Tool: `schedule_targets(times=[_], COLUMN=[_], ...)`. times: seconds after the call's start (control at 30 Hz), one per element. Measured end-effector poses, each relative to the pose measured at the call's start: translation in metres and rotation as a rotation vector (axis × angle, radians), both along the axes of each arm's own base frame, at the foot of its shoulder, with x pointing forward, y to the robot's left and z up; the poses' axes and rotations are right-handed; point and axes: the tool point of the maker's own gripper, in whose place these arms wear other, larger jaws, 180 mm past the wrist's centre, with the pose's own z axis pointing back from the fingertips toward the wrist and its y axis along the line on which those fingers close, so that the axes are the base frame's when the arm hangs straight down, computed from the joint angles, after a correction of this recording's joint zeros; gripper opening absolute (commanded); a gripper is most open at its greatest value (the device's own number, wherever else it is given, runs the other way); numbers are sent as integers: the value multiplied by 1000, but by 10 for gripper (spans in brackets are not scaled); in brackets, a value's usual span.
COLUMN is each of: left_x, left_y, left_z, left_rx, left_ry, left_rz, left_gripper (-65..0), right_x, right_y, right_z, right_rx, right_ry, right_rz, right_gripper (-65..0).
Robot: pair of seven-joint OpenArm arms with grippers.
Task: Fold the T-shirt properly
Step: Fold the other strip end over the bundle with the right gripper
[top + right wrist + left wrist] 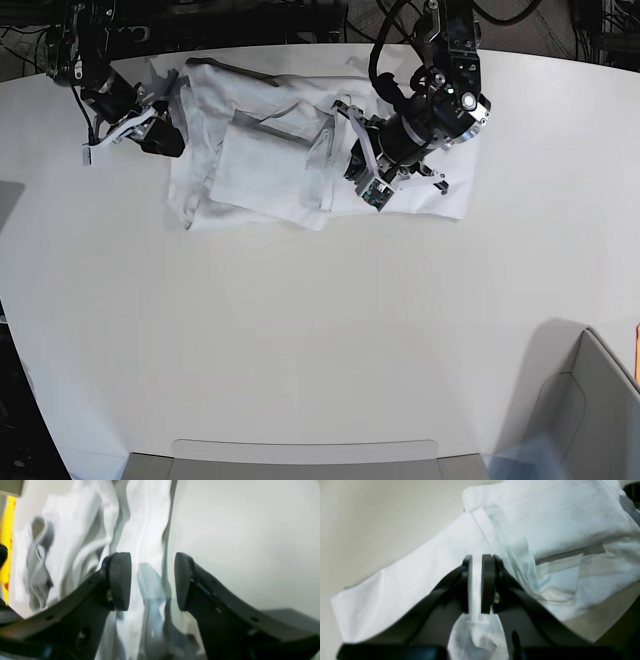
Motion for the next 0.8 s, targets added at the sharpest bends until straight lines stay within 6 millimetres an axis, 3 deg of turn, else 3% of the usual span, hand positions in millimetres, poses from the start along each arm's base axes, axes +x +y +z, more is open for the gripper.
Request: schedule_targets(times=[0.1,0.23,0.5,0.6,0.7,0.8], left_x=[0,0,-5,-10,-7,-9], left_y=[1,1,2,4,3,4], left_z=[0,0,-4,-8,-6,-8], left_rx=[3,3,5,14,13,14], left_ry=[1,-1,14,30,21,27], left_rz=[1,0,-1,-3,-3,-3], left_gripper=[-572,-572,-572,-572,-572,-572], right_x=[10,7,11,15,20,35], right_y=[30,75,126,142,156,159], right_z=[0,-1,4,0,-6,-12], right_rx=[92,144,208,156,33,-69], right_ry=[-5,7,-7,-12,-30,-14], right_rz=[45,168,259,323,419,398], right_gripper=[-373,-373,-374,-378,-458,-640])
